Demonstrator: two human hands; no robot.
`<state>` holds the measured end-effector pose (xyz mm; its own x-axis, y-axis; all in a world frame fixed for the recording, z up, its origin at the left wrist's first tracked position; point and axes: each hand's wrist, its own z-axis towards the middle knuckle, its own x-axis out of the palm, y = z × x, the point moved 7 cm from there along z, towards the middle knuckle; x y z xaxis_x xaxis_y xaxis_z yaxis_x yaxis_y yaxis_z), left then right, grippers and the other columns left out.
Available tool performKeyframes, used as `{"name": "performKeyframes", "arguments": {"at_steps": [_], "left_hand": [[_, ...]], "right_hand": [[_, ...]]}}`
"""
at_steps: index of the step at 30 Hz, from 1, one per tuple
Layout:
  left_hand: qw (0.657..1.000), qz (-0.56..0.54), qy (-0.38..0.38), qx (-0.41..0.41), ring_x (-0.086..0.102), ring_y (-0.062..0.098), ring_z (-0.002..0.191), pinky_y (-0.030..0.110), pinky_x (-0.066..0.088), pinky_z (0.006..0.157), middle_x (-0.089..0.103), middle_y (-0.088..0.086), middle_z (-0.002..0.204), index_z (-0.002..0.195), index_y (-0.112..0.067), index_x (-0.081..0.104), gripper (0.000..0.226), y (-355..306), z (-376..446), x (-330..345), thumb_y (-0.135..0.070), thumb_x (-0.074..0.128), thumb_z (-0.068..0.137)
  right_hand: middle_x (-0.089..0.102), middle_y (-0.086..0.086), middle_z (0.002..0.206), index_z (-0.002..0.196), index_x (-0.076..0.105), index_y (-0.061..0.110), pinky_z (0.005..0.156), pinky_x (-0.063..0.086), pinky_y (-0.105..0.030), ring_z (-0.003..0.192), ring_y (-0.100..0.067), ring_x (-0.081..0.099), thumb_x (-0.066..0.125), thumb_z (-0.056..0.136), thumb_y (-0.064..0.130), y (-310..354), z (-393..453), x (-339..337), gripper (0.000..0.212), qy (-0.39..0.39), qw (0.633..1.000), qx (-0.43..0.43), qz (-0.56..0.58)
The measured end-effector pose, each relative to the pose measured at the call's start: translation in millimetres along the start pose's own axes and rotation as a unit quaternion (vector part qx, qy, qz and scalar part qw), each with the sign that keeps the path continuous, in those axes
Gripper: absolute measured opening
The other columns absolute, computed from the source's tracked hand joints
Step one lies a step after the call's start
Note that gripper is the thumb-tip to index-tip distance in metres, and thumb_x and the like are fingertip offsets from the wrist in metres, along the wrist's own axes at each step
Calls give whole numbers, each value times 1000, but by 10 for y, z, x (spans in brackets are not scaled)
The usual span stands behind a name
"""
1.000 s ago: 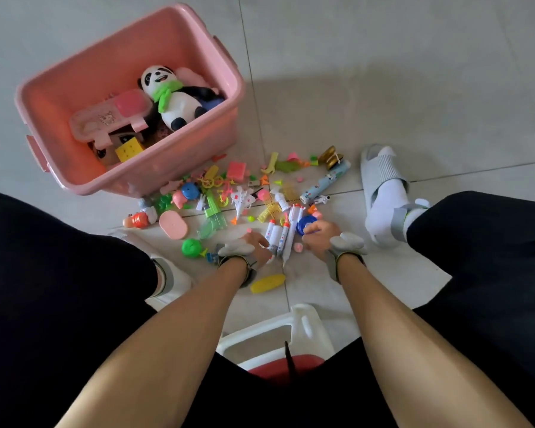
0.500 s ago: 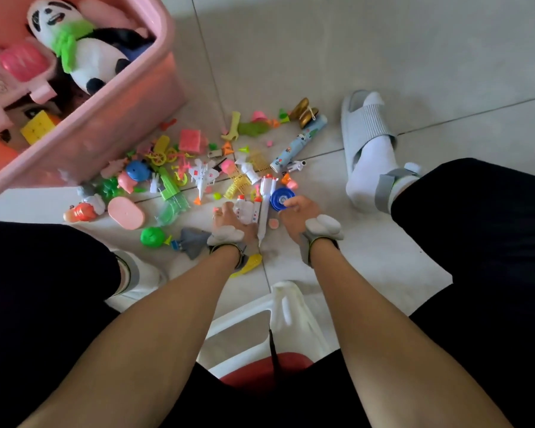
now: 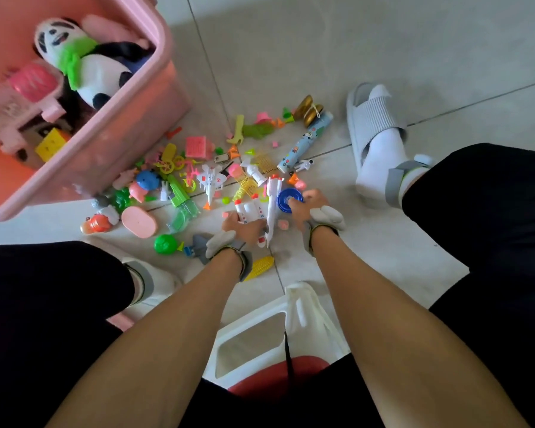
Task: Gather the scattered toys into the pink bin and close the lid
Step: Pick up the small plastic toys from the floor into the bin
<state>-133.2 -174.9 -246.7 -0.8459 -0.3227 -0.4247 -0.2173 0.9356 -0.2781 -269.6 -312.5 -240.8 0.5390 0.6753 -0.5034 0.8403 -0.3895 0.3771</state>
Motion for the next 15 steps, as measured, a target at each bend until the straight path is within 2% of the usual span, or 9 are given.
{"name": "performKeyframes", "arguments": {"at_steps": [3,5,7,11,13,15], "left_hand": [[999,-36,13,4,69,25,75,31,53,60,73,10,88,99,-10,61,57,29,-46,-58,-38,78,53],[998,-50,25,2,71,25,81,39,58,72,74,8,88,99,-12,62,62,81,-36,-87,-43,79,49],[998,-54,21,7,71,24,81,41,59,77,74,6,86,100,-11,65,55,91,-70,-147,-41,81,57],[998,-61,14,8,67,22,71,39,58,72,73,3,74,94,-10,67,47,56,-190,-253,-38,81,59],[997,-72,17,8,61,18,61,35,56,67,66,-2,59,86,-13,62,26,11,-307,-295,-27,80,73],[996,-86,19,11,59,15,58,31,54,62,65,0,64,86,-13,62,20,14,-359,-335,-21,78,78]], "right_hand": [[64,-9,115,118,61,7,69,43,-20,92,-24,57,61,88,18,-6,61,60,32,33,999,10,0],[65,-9,116,109,65,10,84,50,-25,98,-26,61,60,86,12,-40,94,50,23,37,999,18,7],[68,-10,113,96,66,15,94,51,-34,101,-26,65,59,85,11,-58,111,13,14,33,999,26,23],[66,-6,117,112,64,12,99,47,-30,106,-22,62,60,87,19,-8,51,-52,26,45,998,13,-32],[65,-5,122,116,63,13,99,46,-30,111,-24,61,58,88,21,33,24,-61,29,51,998,5,-36],[59,-3,128,124,59,15,94,41,-26,115,-24,57,57,90,23,85,-22,-18,35,66,997,0,-41]]}}
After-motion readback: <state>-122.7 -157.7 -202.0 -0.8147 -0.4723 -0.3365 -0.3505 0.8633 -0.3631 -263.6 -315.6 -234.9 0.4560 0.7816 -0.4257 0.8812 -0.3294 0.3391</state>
